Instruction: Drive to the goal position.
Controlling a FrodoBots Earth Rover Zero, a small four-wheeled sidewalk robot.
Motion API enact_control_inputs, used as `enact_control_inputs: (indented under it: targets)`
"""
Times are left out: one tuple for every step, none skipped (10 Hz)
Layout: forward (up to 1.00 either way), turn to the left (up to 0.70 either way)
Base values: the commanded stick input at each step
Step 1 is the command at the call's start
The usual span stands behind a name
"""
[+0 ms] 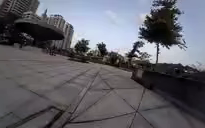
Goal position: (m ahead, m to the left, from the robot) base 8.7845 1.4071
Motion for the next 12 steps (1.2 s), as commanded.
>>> enact_control_inputs:
  targets:
    - [1.0,0.37]
    - [1.0,0.23]
    - [1.0,0.0]
    - [1.0,0.0]
    - [1.0,-0.01]
    - [1.0,-0.17]
    - [1.0,-0.33]
    - [1.0,-0.4]
    - [1.0,-0.4]
    - [1.0,-0.4]
    - [1.0,-0.4]
    - [1.0,-0.3]
